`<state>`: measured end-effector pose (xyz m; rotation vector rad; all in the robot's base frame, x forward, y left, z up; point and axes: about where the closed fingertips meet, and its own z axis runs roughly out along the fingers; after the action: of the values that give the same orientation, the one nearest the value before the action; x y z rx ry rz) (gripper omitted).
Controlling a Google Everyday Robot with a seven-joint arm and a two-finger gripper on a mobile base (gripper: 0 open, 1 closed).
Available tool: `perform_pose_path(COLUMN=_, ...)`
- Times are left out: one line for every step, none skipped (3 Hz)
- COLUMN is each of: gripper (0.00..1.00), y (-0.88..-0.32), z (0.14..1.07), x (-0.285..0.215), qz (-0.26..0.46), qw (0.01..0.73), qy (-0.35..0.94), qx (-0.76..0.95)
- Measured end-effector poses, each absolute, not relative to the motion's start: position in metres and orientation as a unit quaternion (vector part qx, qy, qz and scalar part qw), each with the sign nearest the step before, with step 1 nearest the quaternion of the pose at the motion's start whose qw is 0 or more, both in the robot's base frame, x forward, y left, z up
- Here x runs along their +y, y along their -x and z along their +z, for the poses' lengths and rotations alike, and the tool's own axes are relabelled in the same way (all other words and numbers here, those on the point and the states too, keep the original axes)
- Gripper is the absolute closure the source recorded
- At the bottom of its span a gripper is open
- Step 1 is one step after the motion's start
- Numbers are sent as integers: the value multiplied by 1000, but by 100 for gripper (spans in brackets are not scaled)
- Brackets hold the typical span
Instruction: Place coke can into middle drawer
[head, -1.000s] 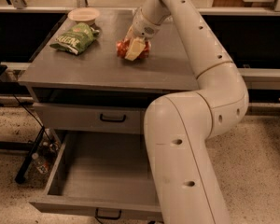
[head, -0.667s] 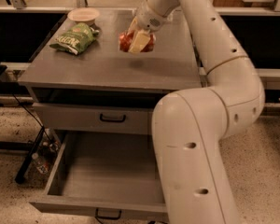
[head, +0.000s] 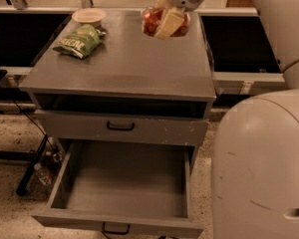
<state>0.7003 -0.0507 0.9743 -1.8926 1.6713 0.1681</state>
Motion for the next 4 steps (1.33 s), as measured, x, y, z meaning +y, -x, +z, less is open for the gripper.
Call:
perform_pose_path(gripper=100, y=-702, z=972, x=-50, qz=64, qw=301, qy=713, qx=630)
perform_pose_path(gripper=100, y=-719, z=969, x=-55, qz=28, qw=315, qy=712, qx=627)
perform_pose_path(gripper=100, y=-704, z=1011, x=-74, qz=-45, qw=367, qy=700, qx=611)
perform_pose_path(gripper=100, y=-660, z=1058, x=-81, qz=-98, qw=419, qy=680, qx=593)
